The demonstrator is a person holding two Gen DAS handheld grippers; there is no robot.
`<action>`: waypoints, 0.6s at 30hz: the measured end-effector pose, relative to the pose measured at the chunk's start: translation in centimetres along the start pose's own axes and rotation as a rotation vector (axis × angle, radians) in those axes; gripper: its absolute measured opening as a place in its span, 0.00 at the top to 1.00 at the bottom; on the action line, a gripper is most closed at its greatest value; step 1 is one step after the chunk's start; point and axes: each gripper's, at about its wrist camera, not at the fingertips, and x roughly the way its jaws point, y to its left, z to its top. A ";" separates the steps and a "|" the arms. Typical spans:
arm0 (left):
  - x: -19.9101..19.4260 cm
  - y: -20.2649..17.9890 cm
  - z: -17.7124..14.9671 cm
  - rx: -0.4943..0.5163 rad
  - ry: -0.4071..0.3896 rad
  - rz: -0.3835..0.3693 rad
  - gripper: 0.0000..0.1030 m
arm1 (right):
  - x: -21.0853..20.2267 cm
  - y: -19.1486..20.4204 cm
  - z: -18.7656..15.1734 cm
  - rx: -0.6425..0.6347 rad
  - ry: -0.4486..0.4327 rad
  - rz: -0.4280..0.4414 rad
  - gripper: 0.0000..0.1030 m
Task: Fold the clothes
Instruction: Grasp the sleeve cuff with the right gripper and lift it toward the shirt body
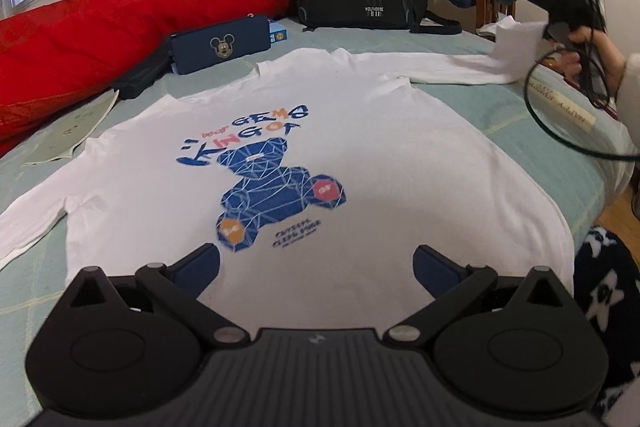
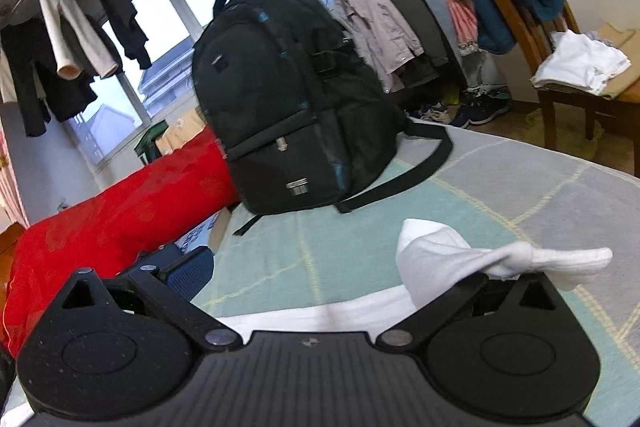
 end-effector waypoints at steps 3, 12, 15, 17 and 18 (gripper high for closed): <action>-0.9 0.3 -0.5 0.007 0.003 -0.020 0.01 | 0.3 2.1 -0.1 -0.012 0.017 0.003 0.00; -2.9 1.4 -2.2 0.027 0.021 -0.040 0.01 | 2.0 8.9 -0.8 -0.045 0.060 0.037 0.00; -3.7 2.4 -2.6 0.014 0.017 -0.053 0.01 | 2.7 11.2 -1.4 -0.062 0.073 0.054 0.00; -4.2 3.0 -2.9 0.013 0.014 -0.048 0.01 | 3.3 12.6 -2.0 -0.072 0.086 0.063 0.00; -4.4 3.2 -3.0 0.012 0.012 -0.046 0.01 | 3.6 13.3 -2.2 -0.078 0.092 0.068 0.00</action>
